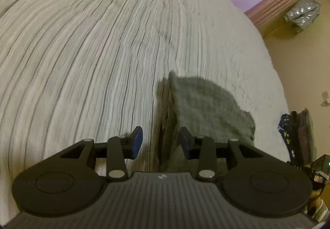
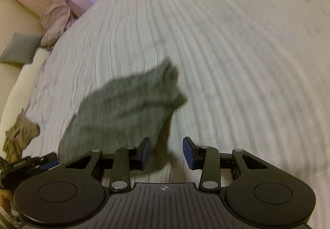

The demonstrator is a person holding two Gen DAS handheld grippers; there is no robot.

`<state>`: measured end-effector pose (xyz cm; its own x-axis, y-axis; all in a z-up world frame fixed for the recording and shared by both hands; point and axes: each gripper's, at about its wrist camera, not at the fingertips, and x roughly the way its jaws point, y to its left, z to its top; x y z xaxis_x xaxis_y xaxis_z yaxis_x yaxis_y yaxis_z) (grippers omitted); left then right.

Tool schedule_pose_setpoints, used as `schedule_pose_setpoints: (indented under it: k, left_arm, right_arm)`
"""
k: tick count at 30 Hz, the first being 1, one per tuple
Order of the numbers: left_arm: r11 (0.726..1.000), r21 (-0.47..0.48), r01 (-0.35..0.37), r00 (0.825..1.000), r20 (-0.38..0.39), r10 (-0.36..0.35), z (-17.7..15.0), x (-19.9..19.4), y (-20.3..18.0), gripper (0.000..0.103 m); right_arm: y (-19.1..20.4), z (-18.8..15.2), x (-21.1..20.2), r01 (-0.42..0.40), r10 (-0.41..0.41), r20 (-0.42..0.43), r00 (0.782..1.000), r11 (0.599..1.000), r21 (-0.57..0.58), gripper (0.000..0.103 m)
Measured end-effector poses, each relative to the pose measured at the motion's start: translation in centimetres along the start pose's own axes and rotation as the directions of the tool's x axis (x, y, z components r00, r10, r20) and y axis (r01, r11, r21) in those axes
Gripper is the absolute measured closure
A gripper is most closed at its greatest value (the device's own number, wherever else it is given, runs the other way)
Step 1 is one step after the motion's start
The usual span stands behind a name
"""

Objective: Fold clothes

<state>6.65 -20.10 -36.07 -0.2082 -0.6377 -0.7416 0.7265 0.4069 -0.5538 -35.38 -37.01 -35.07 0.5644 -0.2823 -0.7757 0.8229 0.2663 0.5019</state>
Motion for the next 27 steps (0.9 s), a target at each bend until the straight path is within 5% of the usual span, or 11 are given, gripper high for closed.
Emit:
schedule_pose_setpoints:
  k: [6,19,22,24,27]
  left_arm:
    - [0.998,0.001,0.069,0.998,0.002,-0.069,4.1,2.7,0.1,0.069]
    - [0.992,-0.098,0.073,0.997,-0.023,-0.076,6.4,9.3,0.0,0.071]
    - [0.994,-0.072,0.077,0.996,-0.027,-0.079,6.5,10.1,-0.8,0.091]
    - [0.997,-0.035,0.07,0.997,-0.034,-0.071,6.5,10.1,-1.4,0.102]
    - [0.995,-0.004,0.096,0.995,0.031,-0.096,6.4,8.7,-2.1,0.103]
  right_arm:
    - [0.5,4.4,1.9,-0.008,0.009,0.089,0.996,1.0,-0.005,0.064]
    - [-0.6,8.7,7.7,-0.067,0.068,0.015,0.998,0.994,-0.083,0.064]
    - [-0.6,9.4,8.7,-0.087,0.086,-0.01,0.996,0.99,-0.111,0.064]
    - [-0.1,9.6,8.9,-0.107,0.106,-0.014,0.994,0.98,-0.17,0.099]
    - [0.5,9.5,7.8,-0.125,0.133,0.013,0.991,0.959,-0.253,0.102]
